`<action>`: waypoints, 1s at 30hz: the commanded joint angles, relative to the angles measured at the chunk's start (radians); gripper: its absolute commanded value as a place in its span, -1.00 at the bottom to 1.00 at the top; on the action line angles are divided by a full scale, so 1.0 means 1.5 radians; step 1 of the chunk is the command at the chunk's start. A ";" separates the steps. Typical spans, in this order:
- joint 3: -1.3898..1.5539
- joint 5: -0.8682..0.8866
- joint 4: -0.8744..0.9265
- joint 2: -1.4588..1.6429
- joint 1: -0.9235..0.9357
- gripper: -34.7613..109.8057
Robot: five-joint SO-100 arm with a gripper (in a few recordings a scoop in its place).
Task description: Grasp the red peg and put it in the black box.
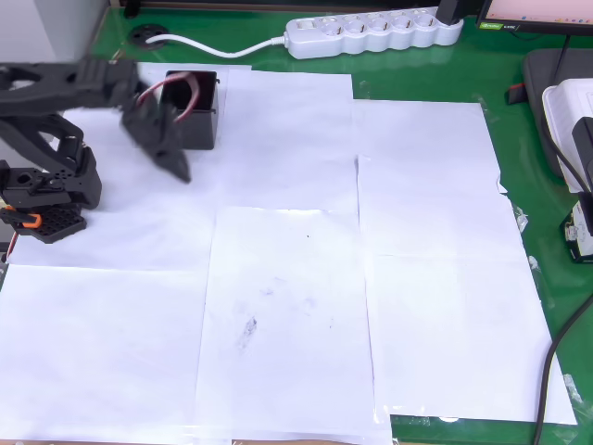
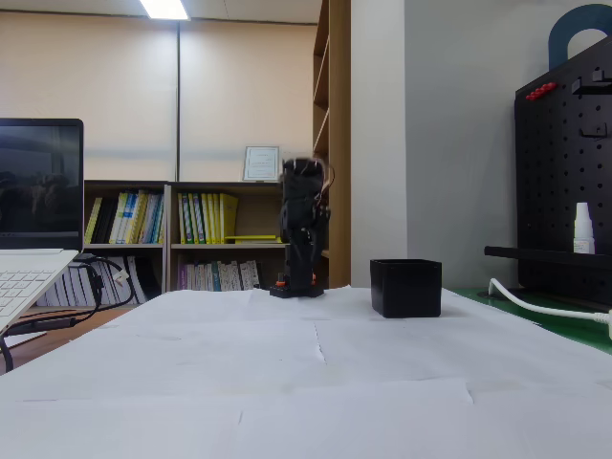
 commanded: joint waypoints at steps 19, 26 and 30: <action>-0.302 0.114 0.202 -0.457 0.015 -0.52; -0.302 0.124 0.207 -0.461 0.061 -0.52; -0.302 0.125 0.207 -0.461 0.063 -0.51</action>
